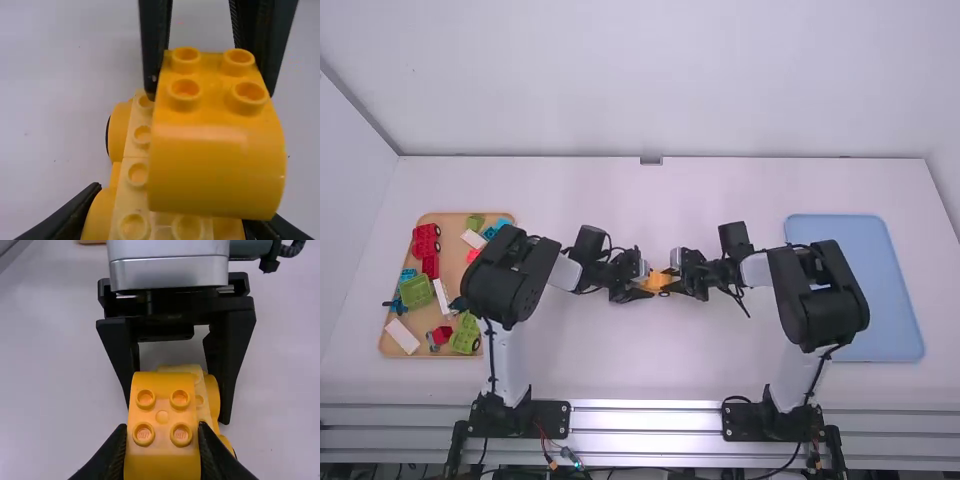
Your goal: Assemble lego blocks to make yellow taxi
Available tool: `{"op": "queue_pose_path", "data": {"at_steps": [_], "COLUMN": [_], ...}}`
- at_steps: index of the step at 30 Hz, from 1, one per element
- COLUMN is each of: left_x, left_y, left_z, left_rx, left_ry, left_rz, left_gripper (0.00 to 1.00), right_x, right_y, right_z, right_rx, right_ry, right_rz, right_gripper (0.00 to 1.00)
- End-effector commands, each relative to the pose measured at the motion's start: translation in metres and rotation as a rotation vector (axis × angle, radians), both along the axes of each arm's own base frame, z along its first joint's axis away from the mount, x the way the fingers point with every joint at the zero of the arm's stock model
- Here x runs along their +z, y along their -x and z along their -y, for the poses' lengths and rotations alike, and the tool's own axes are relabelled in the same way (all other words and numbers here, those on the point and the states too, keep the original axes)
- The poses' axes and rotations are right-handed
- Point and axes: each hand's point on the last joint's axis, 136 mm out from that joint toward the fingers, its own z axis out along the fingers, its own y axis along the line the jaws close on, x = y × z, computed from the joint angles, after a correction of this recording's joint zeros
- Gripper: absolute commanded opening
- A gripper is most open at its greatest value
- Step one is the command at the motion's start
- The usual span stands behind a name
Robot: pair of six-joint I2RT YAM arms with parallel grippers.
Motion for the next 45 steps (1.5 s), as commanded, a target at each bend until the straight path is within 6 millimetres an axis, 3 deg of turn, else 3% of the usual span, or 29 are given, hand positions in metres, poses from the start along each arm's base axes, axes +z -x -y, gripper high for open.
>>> {"op": "queue_pose_path", "data": {"at_steps": [1,16,20,28,38,45], "left_x": [-0.029,-0.033,-0.034,-0.035,-0.036,-0.035], "left_y": [0.014,0.019,0.022,0.024,0.025,0.022], "left_z": [-0.010,-0.010,-0.010,-0.010,-0.011,-0.010], "left_rx": [0.032,0.034,0.030,0.030,0.032,0.032], "left_ry": [-0.084,-0.097,-0.101,-0.098,-0.099,-0.098], "left_rz": [-0.049,-0.039,-0.047,-0.038,-0.033,-0.032], "left_gripper": [0.22,0.14,0.13,0.12,0.11,0.08], "right_x": [0.005,-0.007,-0.015,-0.012,-0.016,-0.034], "right_y": [-0.004,-0.004,-0.008,-0.012,-0.004,0.004], "right_z": [-0.003,-0.014,-0.014,-0.006,-0.007,-0.009], "right_rx": [-0.004,-0.021,-0.049,-0.064,-0.042,-0.026], "right_ry": [-0.026,0.059,0.114,0.093,0.110,0.222], "right_rz": [-0.014,-0.011,-0.006,-0.010,-0.020,-0.007], "right_gripper": [0.04,0.02,0.00,0.00,0.00,0.00]}}
